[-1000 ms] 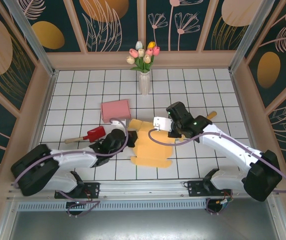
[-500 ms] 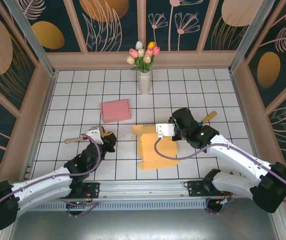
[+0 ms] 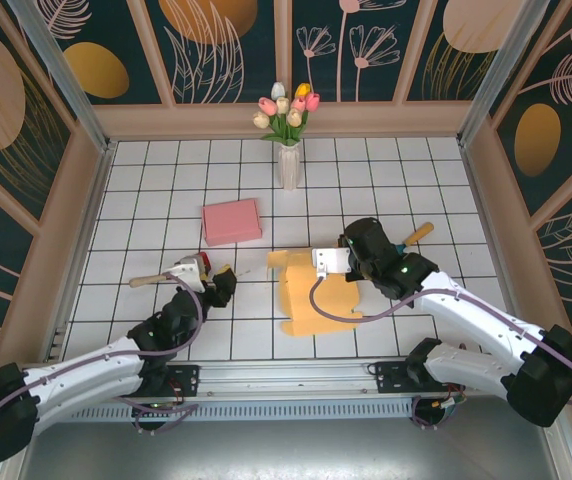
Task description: Fold the paper box
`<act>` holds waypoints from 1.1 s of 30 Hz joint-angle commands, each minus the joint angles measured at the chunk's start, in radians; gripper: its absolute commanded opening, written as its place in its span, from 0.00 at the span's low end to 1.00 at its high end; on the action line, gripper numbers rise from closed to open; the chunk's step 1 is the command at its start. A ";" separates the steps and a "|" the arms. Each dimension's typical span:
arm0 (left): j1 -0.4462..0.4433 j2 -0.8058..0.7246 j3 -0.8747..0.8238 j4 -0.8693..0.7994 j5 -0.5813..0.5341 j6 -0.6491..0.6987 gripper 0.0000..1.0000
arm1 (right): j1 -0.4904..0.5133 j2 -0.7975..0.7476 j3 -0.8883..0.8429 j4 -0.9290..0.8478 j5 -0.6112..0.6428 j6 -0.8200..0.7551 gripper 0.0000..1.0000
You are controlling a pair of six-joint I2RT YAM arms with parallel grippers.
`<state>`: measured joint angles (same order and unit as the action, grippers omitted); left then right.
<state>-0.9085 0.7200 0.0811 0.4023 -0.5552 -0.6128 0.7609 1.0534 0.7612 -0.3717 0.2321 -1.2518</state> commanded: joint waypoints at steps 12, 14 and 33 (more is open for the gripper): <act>0.004 0.332 0.011 0.414 0.242 0.274 0.66 | 0.007 0.014 -0.125 0.175 -0.044 -0.076 0.00; 0.004 0.404 0.018 0.470 0.268 0.295 0.66 | 0.008 0.040 -0.131 0.187 -0.047 -0.078 0.00; 0.005 0.700 0.099 0.632 0.444 0.340 0.58 | 0.012 0.125 -0.206 0.353 0.020 -0.150 0.00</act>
<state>-0.9085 1.4090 0.1696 0.9611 -0.1638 -0.2806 0.7612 1.1683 0.5774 -0.0402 0.2459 -1.3716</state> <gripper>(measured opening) 0.579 0.051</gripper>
